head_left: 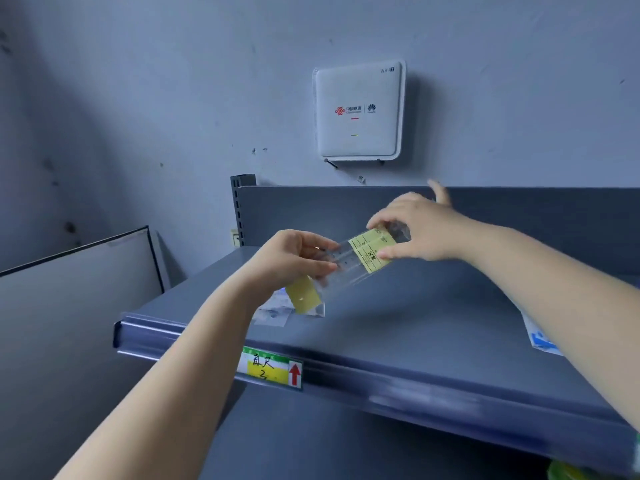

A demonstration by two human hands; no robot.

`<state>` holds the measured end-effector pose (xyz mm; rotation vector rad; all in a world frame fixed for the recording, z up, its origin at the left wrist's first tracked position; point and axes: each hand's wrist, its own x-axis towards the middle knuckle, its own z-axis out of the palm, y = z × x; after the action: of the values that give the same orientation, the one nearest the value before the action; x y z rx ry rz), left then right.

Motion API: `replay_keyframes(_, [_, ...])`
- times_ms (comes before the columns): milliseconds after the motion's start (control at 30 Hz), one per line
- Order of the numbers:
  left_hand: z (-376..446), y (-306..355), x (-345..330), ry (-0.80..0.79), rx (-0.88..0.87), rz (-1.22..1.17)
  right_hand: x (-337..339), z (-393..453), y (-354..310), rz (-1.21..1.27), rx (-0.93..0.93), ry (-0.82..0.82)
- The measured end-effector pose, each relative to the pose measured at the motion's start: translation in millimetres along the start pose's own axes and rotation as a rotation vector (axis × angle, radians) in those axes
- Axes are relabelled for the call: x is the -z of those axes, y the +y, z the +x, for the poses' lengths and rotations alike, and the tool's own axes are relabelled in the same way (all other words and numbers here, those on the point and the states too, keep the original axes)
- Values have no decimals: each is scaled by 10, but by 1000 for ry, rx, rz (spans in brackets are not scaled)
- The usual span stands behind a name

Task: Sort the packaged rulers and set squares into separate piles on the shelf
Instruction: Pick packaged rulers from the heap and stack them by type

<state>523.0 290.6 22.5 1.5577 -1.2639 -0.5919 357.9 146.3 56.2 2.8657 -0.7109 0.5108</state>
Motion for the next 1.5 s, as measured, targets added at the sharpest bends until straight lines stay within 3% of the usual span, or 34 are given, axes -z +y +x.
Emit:
replay_keyframes(133, [6,-116,269,185,-19,-42,33,134,-139,315,43,-188])
replay_keyframes(233, [37,-204,450,320,-12,-244,31,220,-174,514,-28,-147])
replay_keyframes(400, [118,-342,461,257,64,-354,-176,368,-309,995,-242,9])
replay_keyframes(500, [185,-357,388,168,83,-307,-330,475,-426,1170,-372,2])
replay_keyframes(700, [376,-351,323,162,80,-174,-483,692,-653,1444,-582,81])
replay_keyframes(967, [629,-454,426,291,130,-135,-660,949,-634,1325,-710,242])
replay_keyframes(1133, [677,-604,471,295,222,231,-614,1020,-532,1514,-740,296])
replay_keyframes(1233, [693,-626,478,354,188,379,-623,1049,-557,1471,-689,162])
replay_keyframes(1333, [686,-566,448,395,142,447,-623,956,-544,1143,-628,-63])
replay_keyframes(1500, [625,-292,116,427,82,716,-430,578,-167,444,-376,38])
